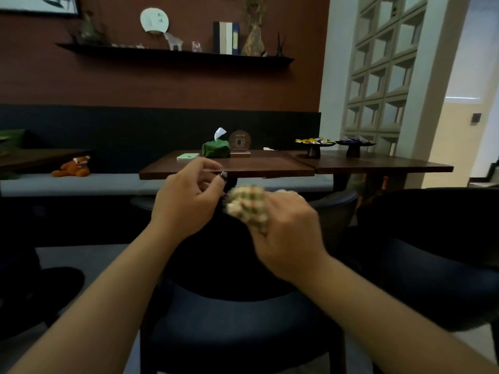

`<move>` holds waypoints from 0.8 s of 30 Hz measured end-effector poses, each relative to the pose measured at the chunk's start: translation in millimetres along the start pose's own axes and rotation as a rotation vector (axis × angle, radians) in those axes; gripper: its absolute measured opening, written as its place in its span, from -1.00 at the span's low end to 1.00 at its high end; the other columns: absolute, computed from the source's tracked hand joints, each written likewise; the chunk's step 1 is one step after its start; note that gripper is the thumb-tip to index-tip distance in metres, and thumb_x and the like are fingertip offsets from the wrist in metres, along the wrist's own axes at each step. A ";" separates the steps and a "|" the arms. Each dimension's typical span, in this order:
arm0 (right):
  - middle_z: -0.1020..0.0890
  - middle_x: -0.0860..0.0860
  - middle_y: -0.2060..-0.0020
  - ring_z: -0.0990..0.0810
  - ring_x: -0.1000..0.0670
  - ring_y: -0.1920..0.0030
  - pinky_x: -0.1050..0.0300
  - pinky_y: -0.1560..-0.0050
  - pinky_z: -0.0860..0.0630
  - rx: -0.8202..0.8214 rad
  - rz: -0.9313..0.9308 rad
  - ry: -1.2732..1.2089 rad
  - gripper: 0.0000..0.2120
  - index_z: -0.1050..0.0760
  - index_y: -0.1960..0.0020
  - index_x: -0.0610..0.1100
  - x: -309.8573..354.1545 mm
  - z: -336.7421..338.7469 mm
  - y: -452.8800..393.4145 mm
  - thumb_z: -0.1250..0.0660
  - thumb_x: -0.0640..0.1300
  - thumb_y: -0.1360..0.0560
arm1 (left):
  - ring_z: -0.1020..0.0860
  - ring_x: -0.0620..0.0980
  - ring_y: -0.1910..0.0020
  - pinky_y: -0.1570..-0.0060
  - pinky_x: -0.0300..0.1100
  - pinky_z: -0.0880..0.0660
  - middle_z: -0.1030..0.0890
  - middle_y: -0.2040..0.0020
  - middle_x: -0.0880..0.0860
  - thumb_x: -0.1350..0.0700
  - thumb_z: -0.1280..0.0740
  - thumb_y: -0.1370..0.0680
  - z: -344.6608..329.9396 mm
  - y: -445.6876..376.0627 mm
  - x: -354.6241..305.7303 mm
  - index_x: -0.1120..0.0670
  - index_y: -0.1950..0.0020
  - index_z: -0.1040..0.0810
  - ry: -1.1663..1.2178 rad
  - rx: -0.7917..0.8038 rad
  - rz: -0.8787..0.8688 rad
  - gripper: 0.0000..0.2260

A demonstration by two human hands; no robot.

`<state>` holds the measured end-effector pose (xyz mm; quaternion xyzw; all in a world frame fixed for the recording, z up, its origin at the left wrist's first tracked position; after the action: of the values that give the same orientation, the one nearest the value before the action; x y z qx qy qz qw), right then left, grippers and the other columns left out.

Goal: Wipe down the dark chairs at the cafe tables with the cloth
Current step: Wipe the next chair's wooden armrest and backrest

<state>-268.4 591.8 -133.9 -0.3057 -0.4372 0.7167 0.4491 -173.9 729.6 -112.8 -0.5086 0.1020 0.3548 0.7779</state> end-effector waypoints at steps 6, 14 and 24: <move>-0.56 0.03 -0.17 -0.50 0.05 -0.13 0.21 -0.14 -0.37 0.448 -0.037 0.015 -0.46 -0.41 -0.35 -0.05 23.9 -10.0 -11.3 -0.28 0.14 -0.43 | -0.65 -0.05 -0.06 -0.20 0.05 -0.53 -0.68 -0.04 0.06 0.10 -0.12 -0.67 12.8 1.3 -0.5 0.18 -0.10 -0.59 0.448 0.073 0.150 -0.73; -0.66 -0.04 0.13 -0.63 -0.02 0.04 0.04 -0.08 -0.56 0.067 -0.694 -0.410 -0.81 -0.56 0.05 -0.08 -100.6 30.0 -44.4 -0.18 -0.23 -0.55 | -0.55 -0.31 0.03 0.25 -0.45 -0.47 -0.58 -0.03 -0.24 -0.16 -0.27 -0.55 -25.4 7.7 -95.0 -0.19 -0.24 -0.49 -0.101 0.491 -0.227 -0.73; -0.48 -0.02 0.19 -0.48 0.00 0.17 0.07 0.09 -0.44 0.988 -0.304 0.426 -0.75 -0.38 0.27 -0.06 -105.7 -30.1 -38.5 -0.16 -0.15 -0.59 | -0.40 -0.08 0.40 0.42 -0.18 -0.29 -0.56 0.30 -0.02 -0.04 -0.06 -0.63 -67.8 41.6 -87.1 0.05 0.13 -0.58 -0.691 -0.032 -0.570 -0.64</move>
<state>-185.6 514.4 -107.4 -0.1305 0.0120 0.6860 0.7157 -250.8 641.6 -128.8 -0.3800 -0.3133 0.2770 0.8251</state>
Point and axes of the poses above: each hand's wrist, its own y-axis away from the middle knuckle, its own z-axis out of the back of the hand, x = y × z, the point moved 6 cm from there along -y, towards the middle knuckle
